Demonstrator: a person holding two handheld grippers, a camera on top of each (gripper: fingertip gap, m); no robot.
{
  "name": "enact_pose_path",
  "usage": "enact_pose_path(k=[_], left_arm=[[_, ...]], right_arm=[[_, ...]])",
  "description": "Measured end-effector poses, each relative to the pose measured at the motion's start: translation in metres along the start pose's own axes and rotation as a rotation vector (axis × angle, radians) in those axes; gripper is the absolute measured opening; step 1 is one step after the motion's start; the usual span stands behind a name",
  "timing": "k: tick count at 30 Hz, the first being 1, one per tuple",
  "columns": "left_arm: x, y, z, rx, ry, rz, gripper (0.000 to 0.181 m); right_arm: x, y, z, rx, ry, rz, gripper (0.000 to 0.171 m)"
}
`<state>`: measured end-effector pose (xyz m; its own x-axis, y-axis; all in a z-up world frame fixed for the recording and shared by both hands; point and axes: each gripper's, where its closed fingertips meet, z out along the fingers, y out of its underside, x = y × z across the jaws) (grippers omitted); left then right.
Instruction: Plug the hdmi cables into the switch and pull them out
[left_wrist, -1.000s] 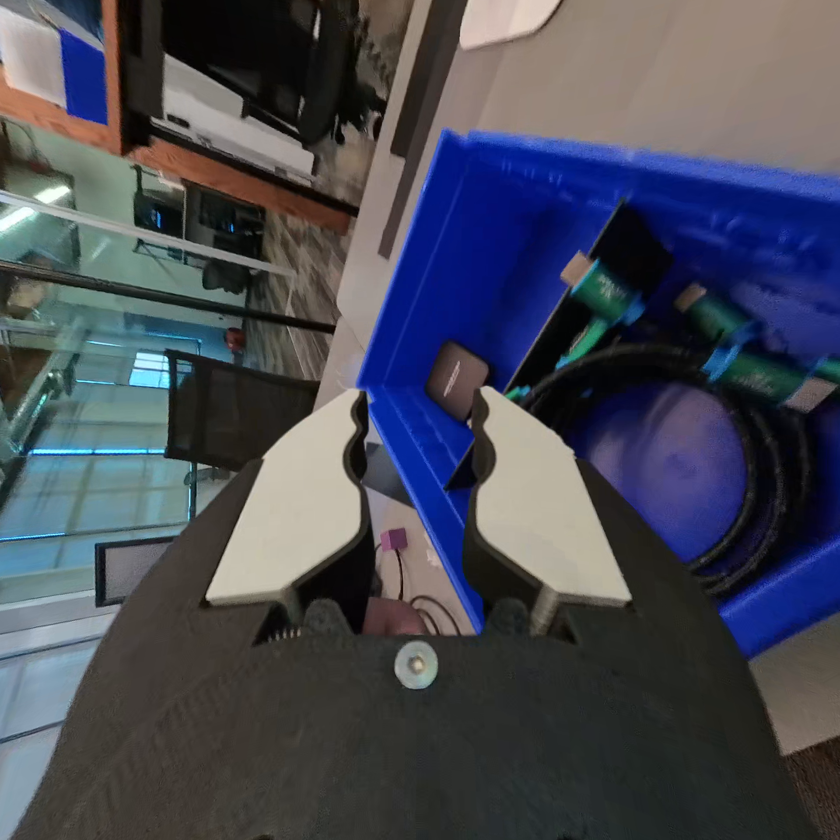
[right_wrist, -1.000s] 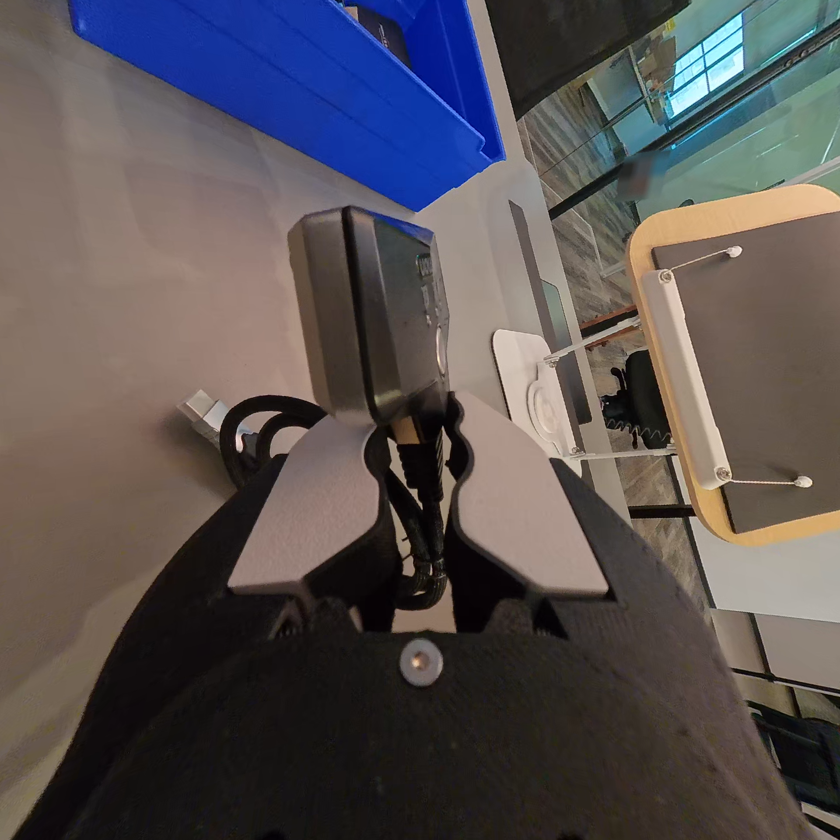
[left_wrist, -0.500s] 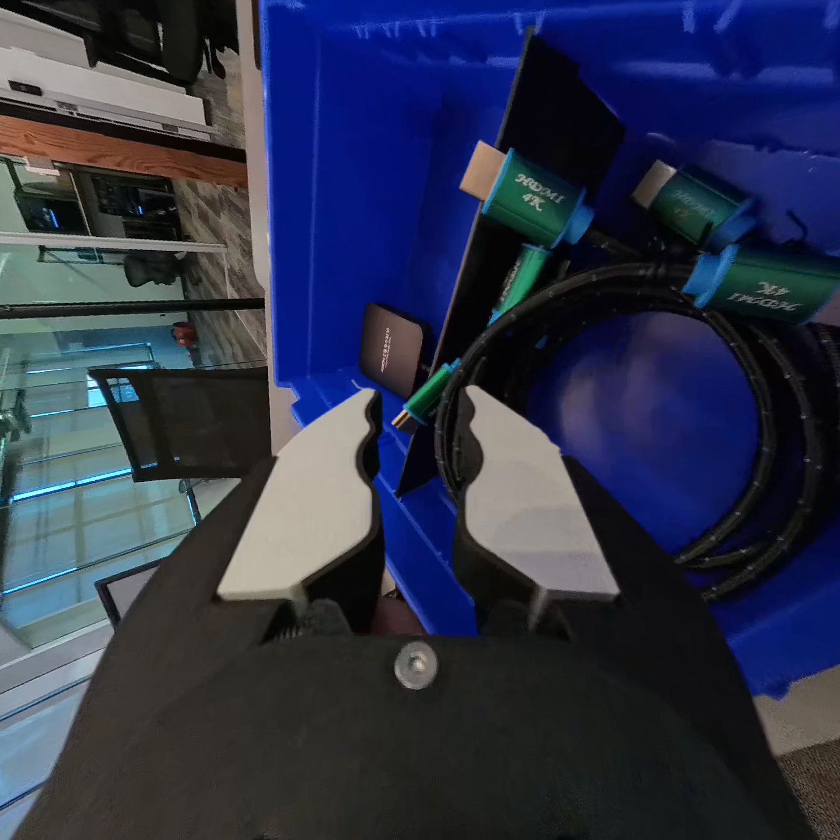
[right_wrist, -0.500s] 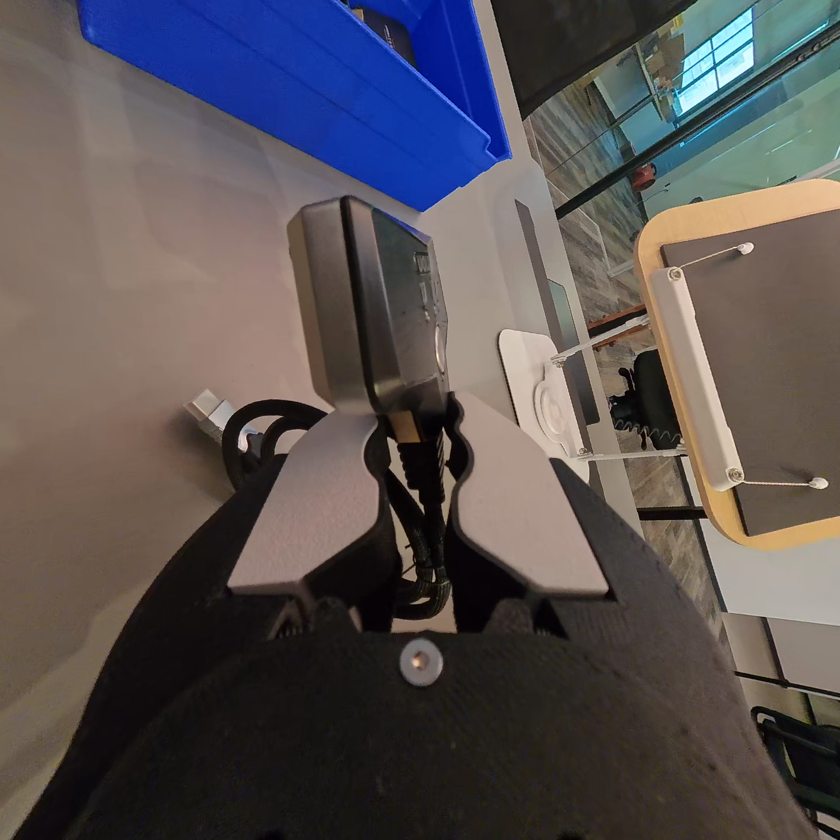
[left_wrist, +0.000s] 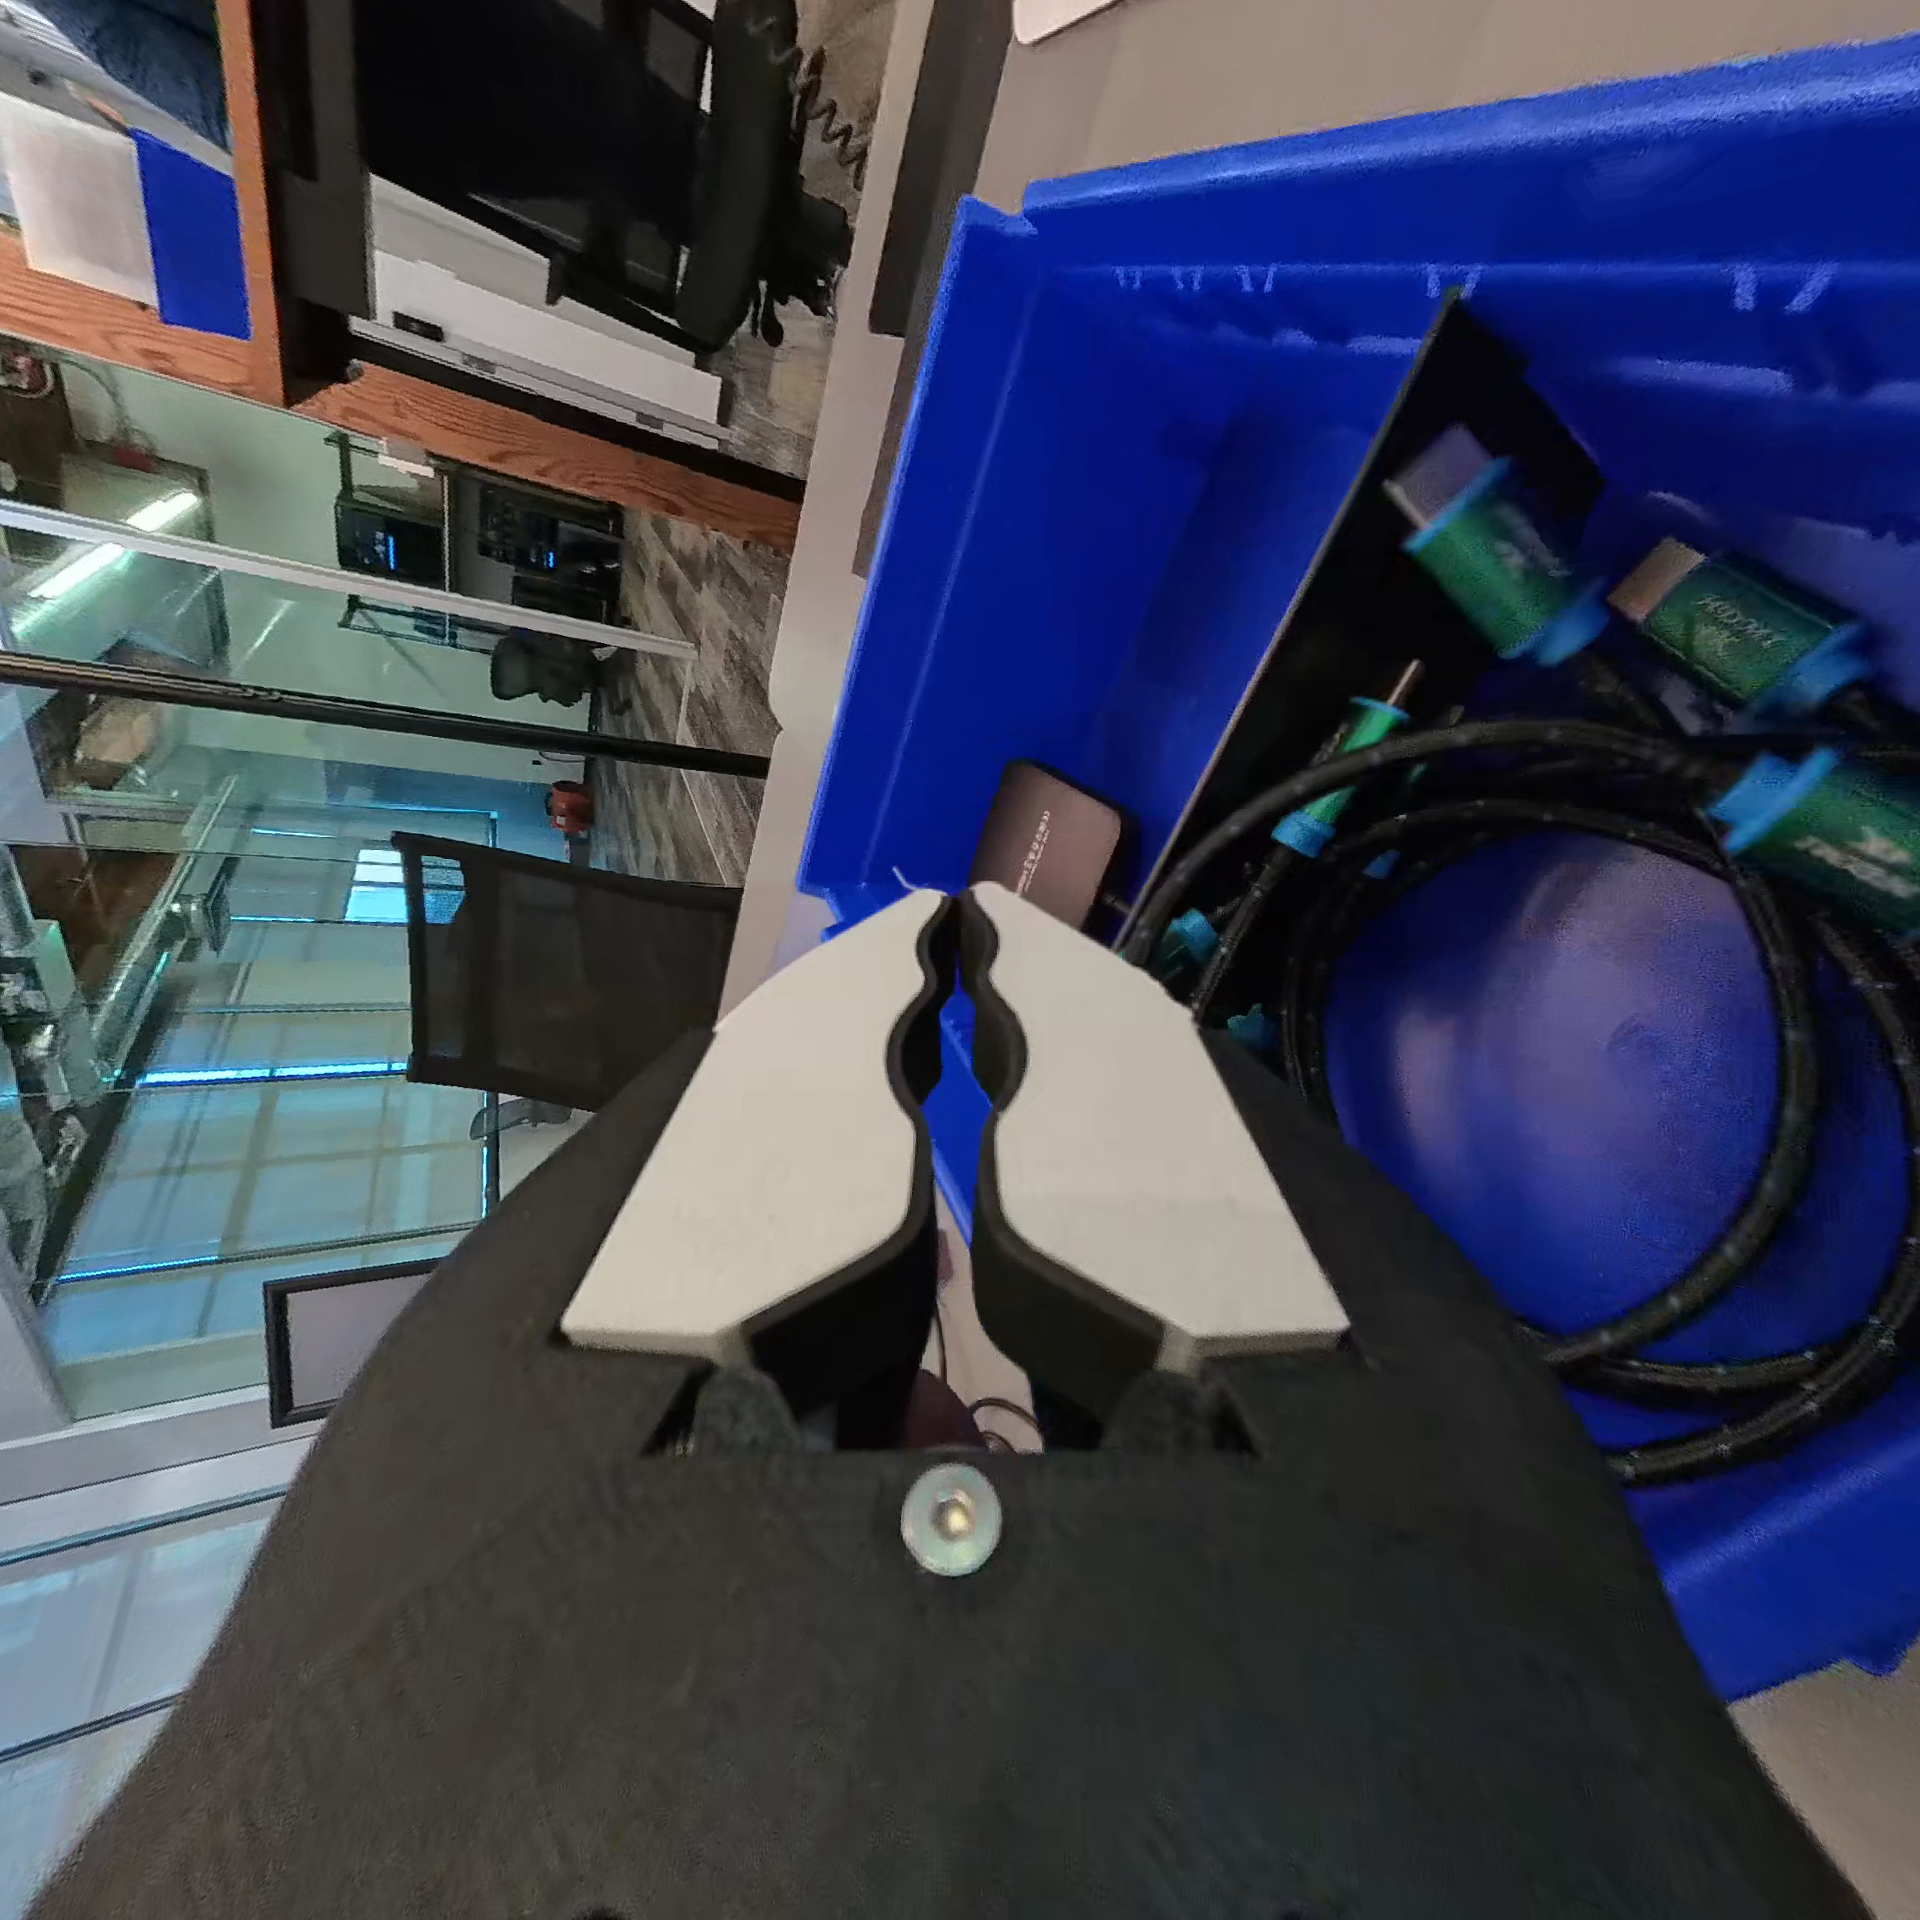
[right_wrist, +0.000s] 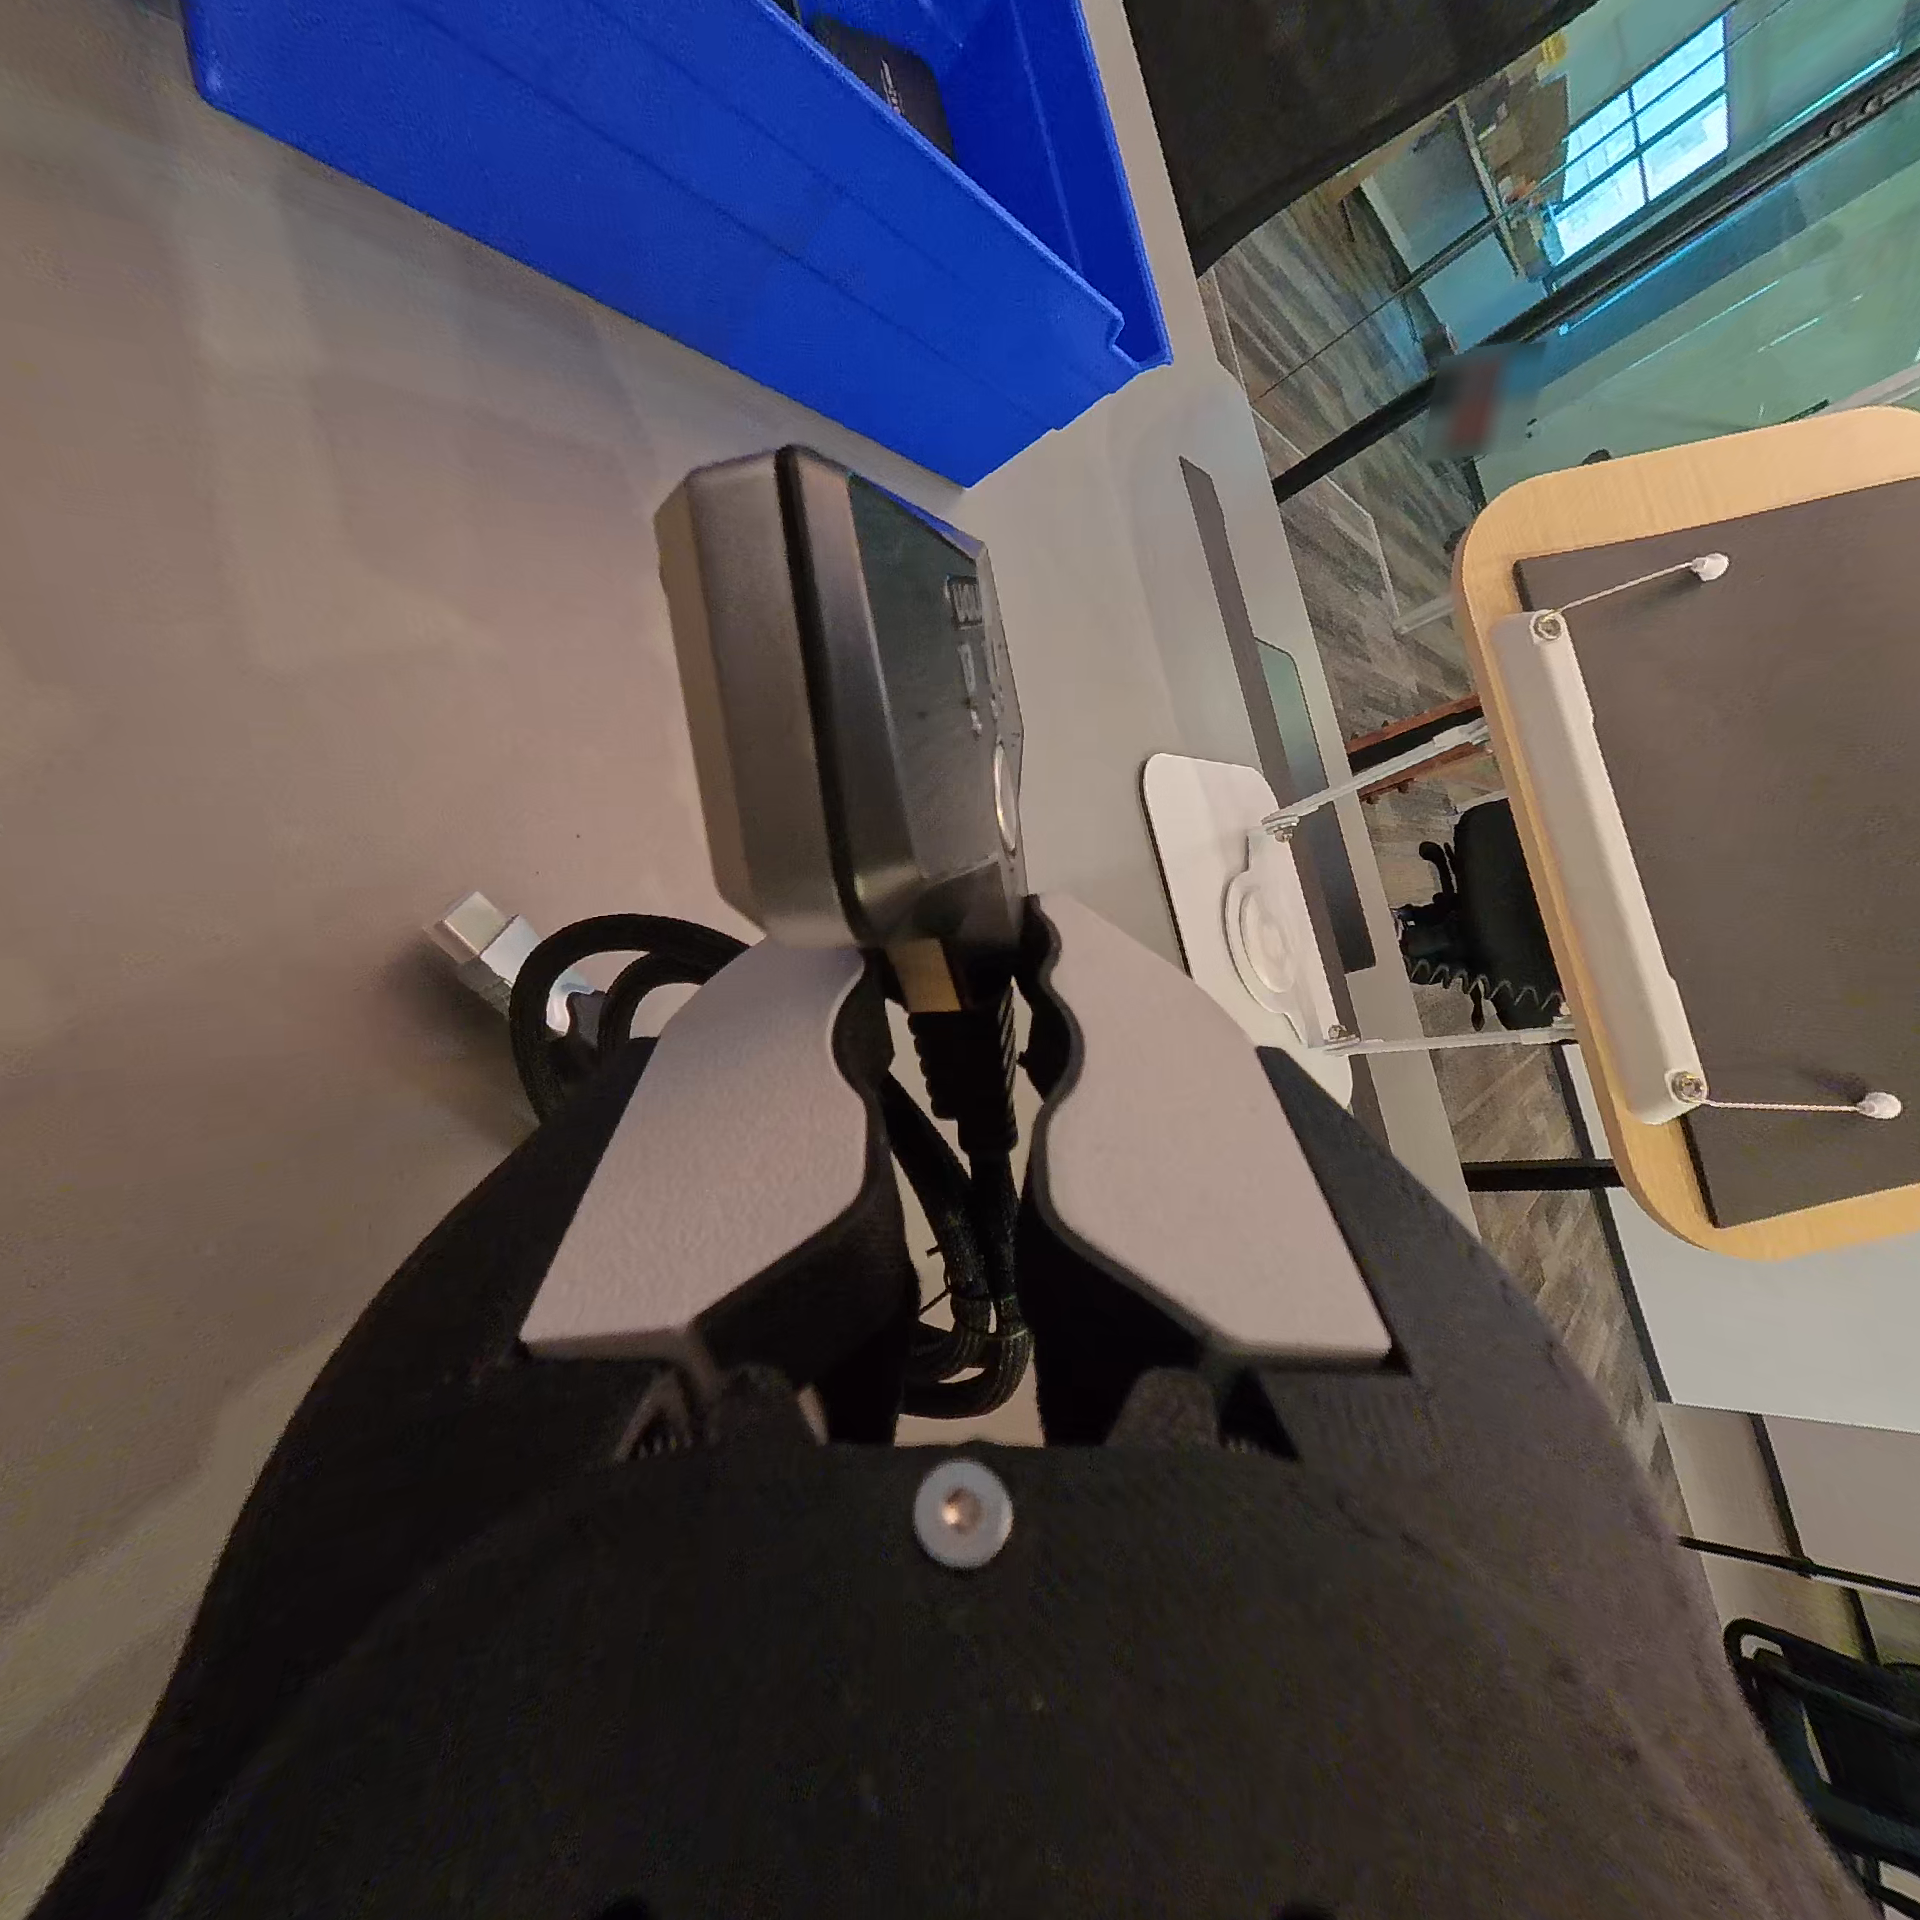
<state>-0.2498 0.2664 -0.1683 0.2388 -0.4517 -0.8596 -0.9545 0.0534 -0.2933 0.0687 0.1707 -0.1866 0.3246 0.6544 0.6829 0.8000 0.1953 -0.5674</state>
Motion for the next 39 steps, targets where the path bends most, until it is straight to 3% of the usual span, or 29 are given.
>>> enact_pose_path(k=[5, 6, 9, 15, 39], left_arm=[[0.027, -0.003, 0.0, -0.017, 0.162, 0.003, 0.002], [0.032, -0.004, 0.004, -0.023, 0.172, 0.024, 0.019], [0.051, 0.002, 0.017, -0.087, 0.207, 0.1, 0.043], [0.051, 0.012, 0.035, -0.143, 0.141, 0.173, 0.01], [0.0, -0.004, 0.014, -0.009, -0.081, 0.044, 0.006]], right_arm=[[0.0, 0.0, 0.0, 0.003, -0.002, 0.004, 0.021], [0.0, 0.0, 0.0, 0.003, -0.002, 0.004, 0.021], [-0.001, 0.0, 0.0, 0.003, -0.002, 0.004, 0.021], [0.0, 0.0, 0.0, 0.004, -0.003, 0.005, 0.021], [0.001, 0.0, -0.001, 0.013, 0.001, 0.017, 0.021]])
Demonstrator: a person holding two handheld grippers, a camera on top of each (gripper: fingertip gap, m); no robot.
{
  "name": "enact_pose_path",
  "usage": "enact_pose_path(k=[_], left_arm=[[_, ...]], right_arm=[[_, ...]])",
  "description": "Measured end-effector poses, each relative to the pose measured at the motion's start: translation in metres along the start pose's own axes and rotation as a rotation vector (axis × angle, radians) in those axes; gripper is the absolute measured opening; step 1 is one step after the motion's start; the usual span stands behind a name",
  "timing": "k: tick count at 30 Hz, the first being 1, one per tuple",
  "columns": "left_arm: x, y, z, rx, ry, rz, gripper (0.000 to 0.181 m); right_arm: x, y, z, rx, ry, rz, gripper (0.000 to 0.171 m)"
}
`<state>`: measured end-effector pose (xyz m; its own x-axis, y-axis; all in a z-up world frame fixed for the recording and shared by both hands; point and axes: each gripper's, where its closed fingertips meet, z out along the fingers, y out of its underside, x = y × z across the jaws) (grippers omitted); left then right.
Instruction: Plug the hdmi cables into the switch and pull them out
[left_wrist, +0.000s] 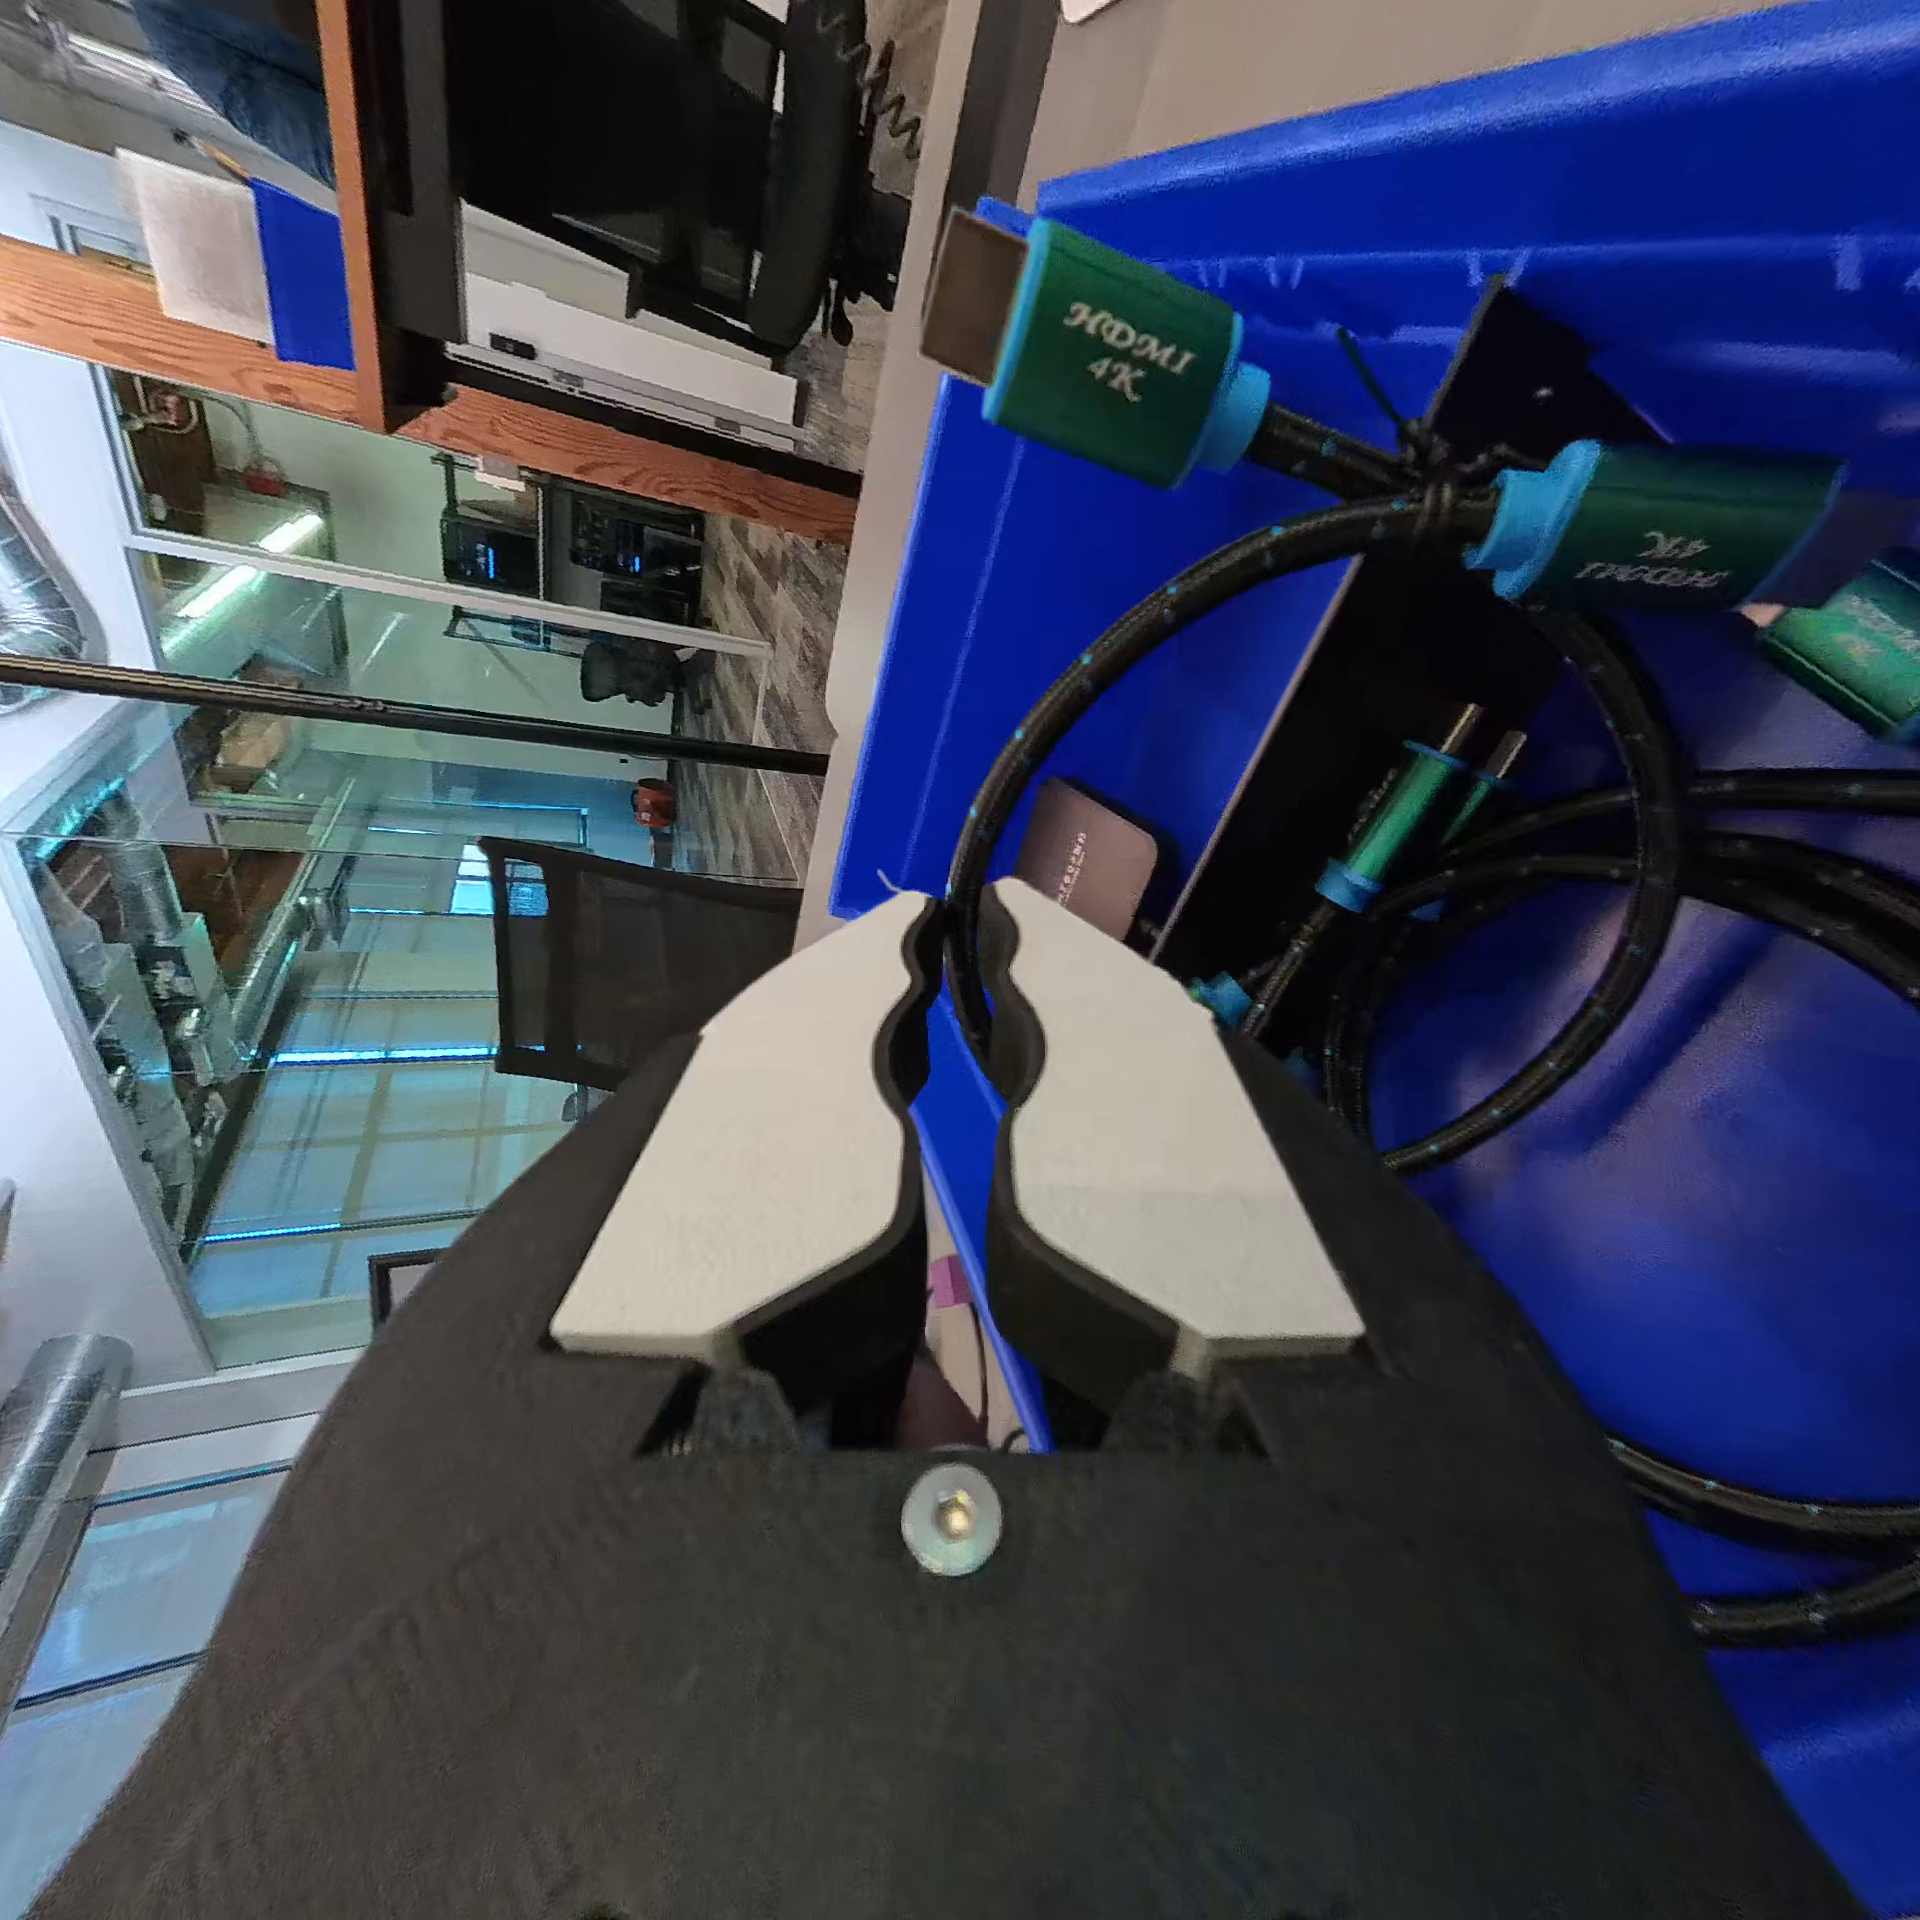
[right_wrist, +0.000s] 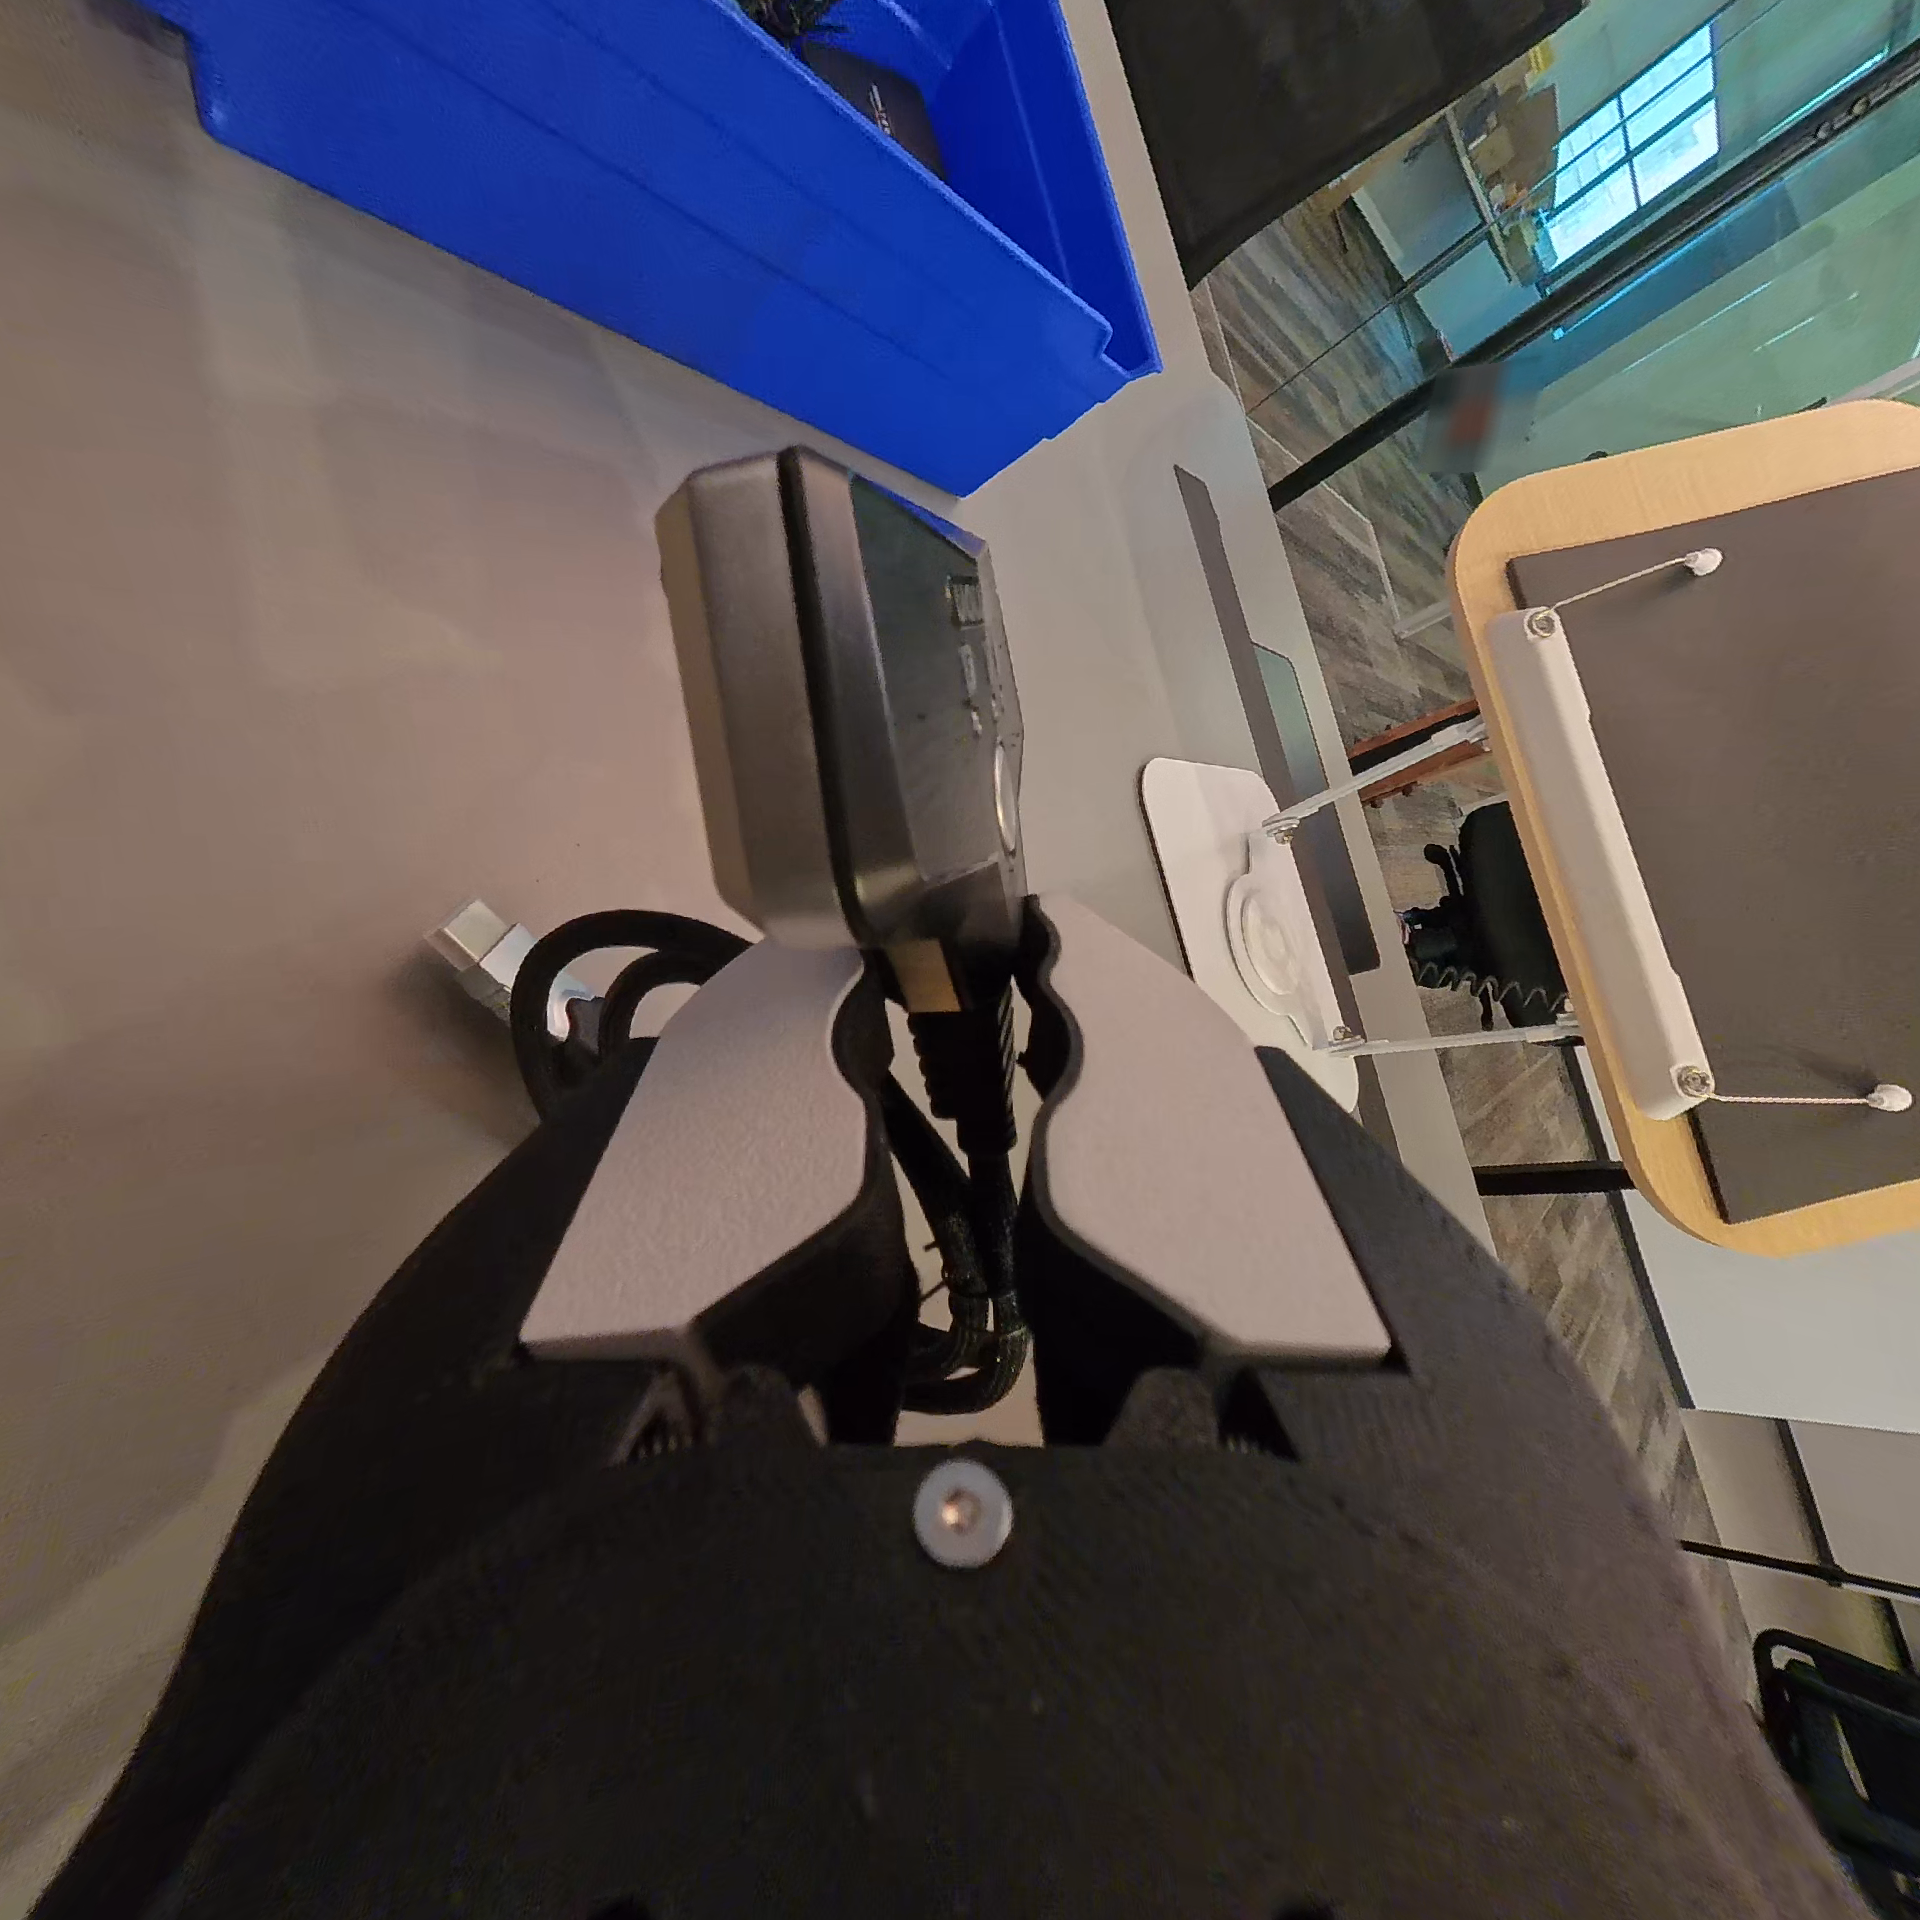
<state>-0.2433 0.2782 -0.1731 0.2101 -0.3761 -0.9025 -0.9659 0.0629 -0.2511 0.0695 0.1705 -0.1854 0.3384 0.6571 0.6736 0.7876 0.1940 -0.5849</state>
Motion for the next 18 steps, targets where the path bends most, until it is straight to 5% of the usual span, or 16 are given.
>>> enact_pose_path(k=[10, 18], left_arm=[[-0.034, -0.024, -0.022, 0.076, -0.103, -0.018, 0.006], [-0.067, -0.087, -0.057, 0.213, -0.149, -0.034, 0.005]], right_arm=[[0.002, 0.0, 0.0, 0.002, 0.008, 0.006, 0.021], [0.004, 0.002, -0.001, 0.002, 0.016, 0.017, 0.021]])
